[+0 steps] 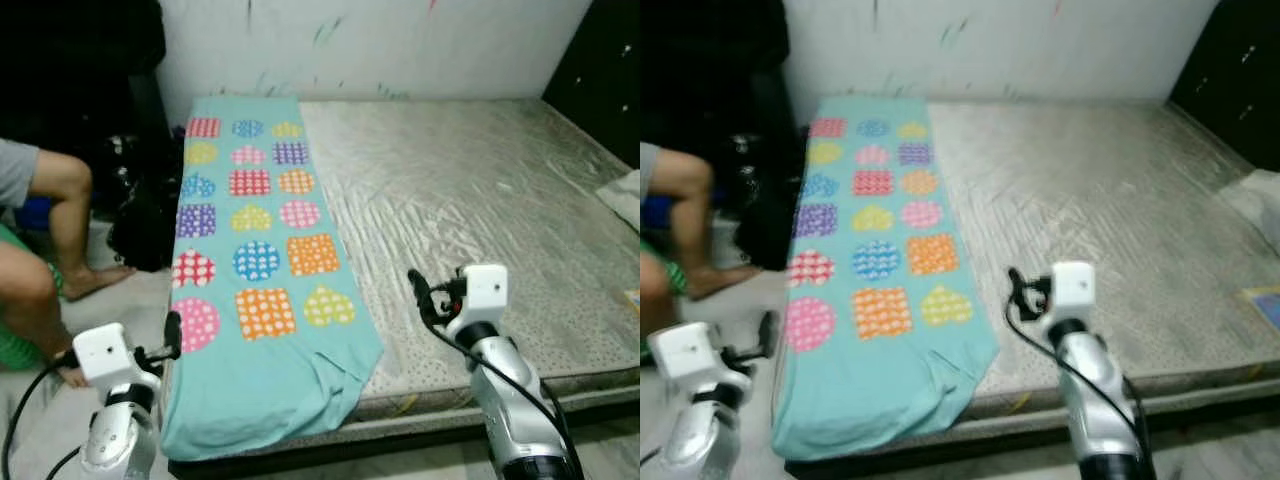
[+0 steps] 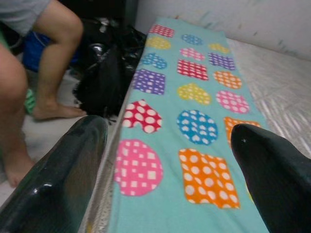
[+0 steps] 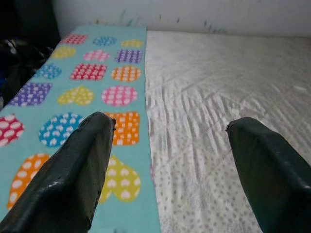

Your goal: Clean up the room

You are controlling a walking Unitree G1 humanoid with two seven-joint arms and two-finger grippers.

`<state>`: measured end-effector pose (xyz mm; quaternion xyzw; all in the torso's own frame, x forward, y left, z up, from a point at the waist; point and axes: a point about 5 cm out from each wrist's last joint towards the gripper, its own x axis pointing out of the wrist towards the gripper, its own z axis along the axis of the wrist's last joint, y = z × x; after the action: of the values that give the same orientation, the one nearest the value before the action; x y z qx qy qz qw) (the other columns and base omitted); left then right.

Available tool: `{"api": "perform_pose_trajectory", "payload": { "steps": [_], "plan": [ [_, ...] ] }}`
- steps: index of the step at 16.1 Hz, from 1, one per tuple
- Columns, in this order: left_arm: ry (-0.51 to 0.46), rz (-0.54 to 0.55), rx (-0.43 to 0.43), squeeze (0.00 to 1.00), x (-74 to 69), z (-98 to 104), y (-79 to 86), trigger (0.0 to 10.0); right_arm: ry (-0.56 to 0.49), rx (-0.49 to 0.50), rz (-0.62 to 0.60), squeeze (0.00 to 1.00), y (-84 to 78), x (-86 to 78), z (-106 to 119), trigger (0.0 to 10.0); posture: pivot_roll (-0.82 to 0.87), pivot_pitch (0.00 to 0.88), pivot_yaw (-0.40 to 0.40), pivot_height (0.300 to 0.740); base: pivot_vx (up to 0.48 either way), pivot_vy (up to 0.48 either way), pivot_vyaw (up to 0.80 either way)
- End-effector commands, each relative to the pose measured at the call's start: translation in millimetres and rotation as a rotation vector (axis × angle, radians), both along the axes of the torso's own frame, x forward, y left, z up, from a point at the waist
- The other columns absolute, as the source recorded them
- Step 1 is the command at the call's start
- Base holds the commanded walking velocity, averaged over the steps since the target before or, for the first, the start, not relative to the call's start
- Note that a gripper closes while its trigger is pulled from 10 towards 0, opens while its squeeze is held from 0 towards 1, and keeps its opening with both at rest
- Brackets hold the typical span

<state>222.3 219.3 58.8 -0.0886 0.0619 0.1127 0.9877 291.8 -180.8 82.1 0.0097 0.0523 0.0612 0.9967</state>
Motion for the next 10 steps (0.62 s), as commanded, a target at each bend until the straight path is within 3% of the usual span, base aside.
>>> {"api": "perform_pose_trajectory", "payload": {
  "steps": [1, 7, 10],
  "plan": [
    [-0.001, -0.003, 0.014, 0.0, -0.3, 2.1, 1.8, 10.0, -0.022, 0.0, -0.001, 0.0, -1.0, 2.8, 6.2, 10.0, -0.03, 0.041, -0.059, 0.74, 0.0, 0.0, 0.0],
    [-0.006, -0.003, 0.008, 0.0, 0.8, 2.9, 1.4, 10.0, -0.015, 0.004, 0.0, 0.0, -0.7, 2.6, 6.0, 10.0, -0.03, 0.049, -0.059, 0.74, 0.0, 0.0, 0.0],
    [-0.001, 0.002, 0.001, 0.0, 0.2, 1.9, 1.7, 10.0, -0.014, 0.004, 0.001, 0.0, -0.2, 2.6, 5.7, 10.0, -0.03, 0.049, -0.059, 0.74, 0.0, 0.26, -0.69]
  ]
}}
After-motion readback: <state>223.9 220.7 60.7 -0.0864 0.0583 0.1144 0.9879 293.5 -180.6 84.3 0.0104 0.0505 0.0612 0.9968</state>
